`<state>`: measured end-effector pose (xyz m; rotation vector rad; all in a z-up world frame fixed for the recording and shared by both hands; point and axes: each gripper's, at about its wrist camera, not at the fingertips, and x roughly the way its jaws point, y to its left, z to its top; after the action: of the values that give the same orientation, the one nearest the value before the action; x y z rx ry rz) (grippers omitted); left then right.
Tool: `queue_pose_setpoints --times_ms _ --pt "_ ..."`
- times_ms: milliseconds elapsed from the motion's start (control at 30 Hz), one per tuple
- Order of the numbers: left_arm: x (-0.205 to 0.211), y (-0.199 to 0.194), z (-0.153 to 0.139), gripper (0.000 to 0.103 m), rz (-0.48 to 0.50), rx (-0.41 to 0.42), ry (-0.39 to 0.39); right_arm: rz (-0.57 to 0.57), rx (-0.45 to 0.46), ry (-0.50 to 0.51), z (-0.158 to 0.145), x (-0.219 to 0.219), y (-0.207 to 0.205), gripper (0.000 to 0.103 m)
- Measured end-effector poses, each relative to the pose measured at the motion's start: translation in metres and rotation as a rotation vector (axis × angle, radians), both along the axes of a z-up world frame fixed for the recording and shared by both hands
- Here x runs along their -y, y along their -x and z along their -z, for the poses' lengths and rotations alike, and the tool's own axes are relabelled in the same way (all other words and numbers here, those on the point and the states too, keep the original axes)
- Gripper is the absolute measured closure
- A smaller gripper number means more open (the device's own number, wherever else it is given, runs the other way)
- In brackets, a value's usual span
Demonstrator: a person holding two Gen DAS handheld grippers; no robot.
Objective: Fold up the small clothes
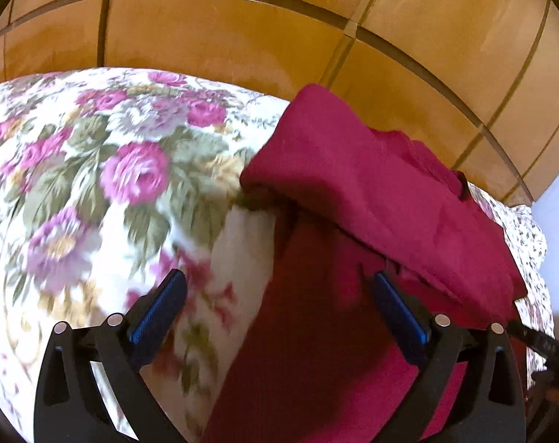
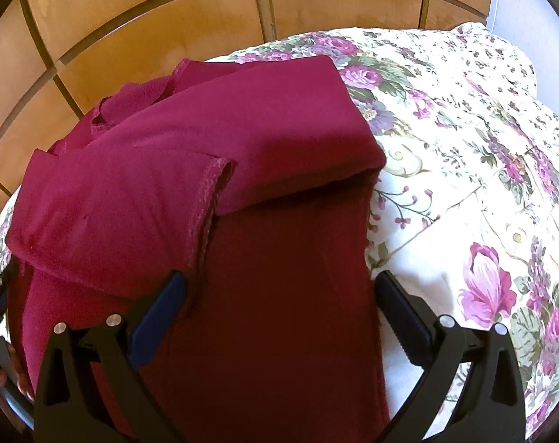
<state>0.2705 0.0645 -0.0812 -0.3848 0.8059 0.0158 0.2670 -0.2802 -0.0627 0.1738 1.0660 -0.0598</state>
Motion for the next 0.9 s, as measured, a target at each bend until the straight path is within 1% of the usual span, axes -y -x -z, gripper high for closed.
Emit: queue_pose_setpoints --times_ms 100,267,400,467,533,600,667,733,800,900 --pt "-0.001 0.011 0.001 0.004 0.003 -0.008 0.014 -0.004 -0.039 0.018 0.001 0.005 0.010 0.002" --pt "-0.004 0.026 0.001 0.004 0.011 -0.014 0.035 -0.012 -0.070 -0.002 -0.004 0.017 0.023 0.002" --pt "-0.006 0.039 0.000 0.004 0.028 -0.018 0.050 -0.063 -0.138 -0.040 0.004 0.028 0.035 0.002" --pt "-0.007 0.048 -0.001 0.004 0.038 -0.015 0.062 -0.086 -0.128 -0.052 0.004 0.031 0.041 0.002" --pt "-0.008 0.054 -0.001 0.004 0.048 -0.019 0.068 -0.111 -0.143 -0.059 0.003 0.034 0.047 0.002" --pt "-0.007 0.059 -0.002 0.004 0.064 -0.024 0.065 -0.109 -0.158 -0.077 0.000 0.039 0.053 0.002" --pt "-0.005 0.064 -0.003 0.004 0.099 -0.034 0.055 -0.085 -0.169 -0.119 -0.004 0.048 0.060 0.002" --pt "-0.003 0.070 -0.003 0.004 0.151 -0.042 0.032 -0.036 -0.166 -0.184 -0.012 0.065 0.071 0.002" --pt "-0.001 0.075 -0.003 0.004 0.194 -0.043 0.008 0.016 -0.156 -0.269 -0.018 0.082 0.084 0.002" --pt "-0.002 0.082 -0.003 0.004 0.252 -0.052 0.009 0.053 -0.166 -0.368 -0.022 0.102 0.104 0.002"
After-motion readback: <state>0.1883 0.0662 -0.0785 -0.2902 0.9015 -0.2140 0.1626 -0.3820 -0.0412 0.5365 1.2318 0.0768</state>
